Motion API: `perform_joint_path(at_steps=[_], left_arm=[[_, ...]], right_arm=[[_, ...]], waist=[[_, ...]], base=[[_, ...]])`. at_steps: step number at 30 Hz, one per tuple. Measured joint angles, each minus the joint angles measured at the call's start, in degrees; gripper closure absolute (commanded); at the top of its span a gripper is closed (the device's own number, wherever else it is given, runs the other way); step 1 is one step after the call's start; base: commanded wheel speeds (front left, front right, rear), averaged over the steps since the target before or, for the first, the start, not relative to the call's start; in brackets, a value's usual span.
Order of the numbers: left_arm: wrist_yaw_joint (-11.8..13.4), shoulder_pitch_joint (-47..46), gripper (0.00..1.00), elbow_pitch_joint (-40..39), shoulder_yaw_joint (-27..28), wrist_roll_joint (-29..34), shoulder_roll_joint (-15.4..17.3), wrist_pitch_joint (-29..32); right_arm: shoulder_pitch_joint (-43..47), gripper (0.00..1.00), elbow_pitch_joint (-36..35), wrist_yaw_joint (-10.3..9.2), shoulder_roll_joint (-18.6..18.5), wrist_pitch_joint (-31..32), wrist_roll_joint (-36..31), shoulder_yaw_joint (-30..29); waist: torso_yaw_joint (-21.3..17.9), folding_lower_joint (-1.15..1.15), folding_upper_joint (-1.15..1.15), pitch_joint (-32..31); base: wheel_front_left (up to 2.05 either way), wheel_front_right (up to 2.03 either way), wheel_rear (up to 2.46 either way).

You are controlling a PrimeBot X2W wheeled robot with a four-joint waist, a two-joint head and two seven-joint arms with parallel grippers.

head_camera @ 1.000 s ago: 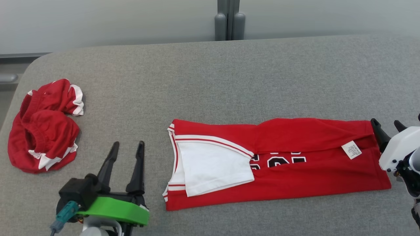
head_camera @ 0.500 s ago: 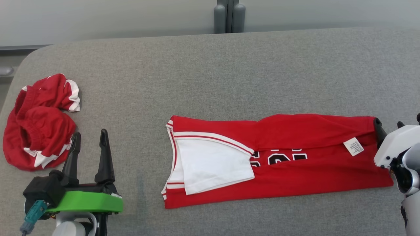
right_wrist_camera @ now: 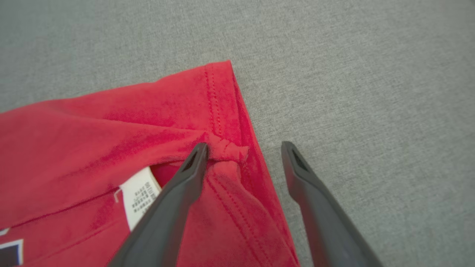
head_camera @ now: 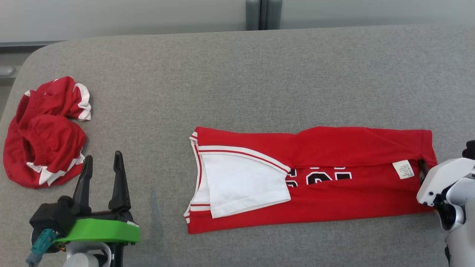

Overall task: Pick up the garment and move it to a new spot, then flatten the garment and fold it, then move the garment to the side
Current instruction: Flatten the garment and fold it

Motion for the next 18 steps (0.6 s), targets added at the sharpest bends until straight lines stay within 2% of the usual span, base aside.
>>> perform_joint_path(at_steps=[5, 13, 18], left_arm=[[-0.5, 0.0, 0.00, 0.5, 0.6, 0.6, -0.6, 0.0], [-1.2, -0.1, 0.00, 0.6, 1.1, 1.4, -1.1, 0.0], [-1.5, -0.2, 0.00, 0.9, 0.7, 1.7, -1.3, 0.0]], right_arm=[[0.6, 0.00, 0.5, 0.00, 0.6, 1.7, 1.5, 0.6], [-0.4, 0.00, 0.8, 0.01, -0.6, 2.4, 2.2, 2.7], [0.0, 0.00, -0.7, 0.00, -1.4, 5.3, 3.5, 3.3]], waist=[[0.0, 0.00, 0.00, 0.1], [-0.4, 0.00, 0.00, 1.1], [0.3, 0.00, 0.00, 1.1]], base=[[0.00, 0.00, 0.00], [0.00, 0.00, 0.00], [0.00, 0.00, 0.00]])
